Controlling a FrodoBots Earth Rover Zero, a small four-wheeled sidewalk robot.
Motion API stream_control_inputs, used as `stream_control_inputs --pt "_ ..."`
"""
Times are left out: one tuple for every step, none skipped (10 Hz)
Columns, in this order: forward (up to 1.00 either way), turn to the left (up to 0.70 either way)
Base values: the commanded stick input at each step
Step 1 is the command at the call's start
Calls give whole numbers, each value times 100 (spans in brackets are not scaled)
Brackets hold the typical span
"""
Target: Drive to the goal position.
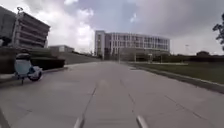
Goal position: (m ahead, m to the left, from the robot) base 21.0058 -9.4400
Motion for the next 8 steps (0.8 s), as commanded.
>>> stream_control_inputs --pt "70 0" --pt "70 0" --pt "70 0" --pt "70 0" --pt "70 0" --pt "70 1" --pt "70 13" --pt "70 19"
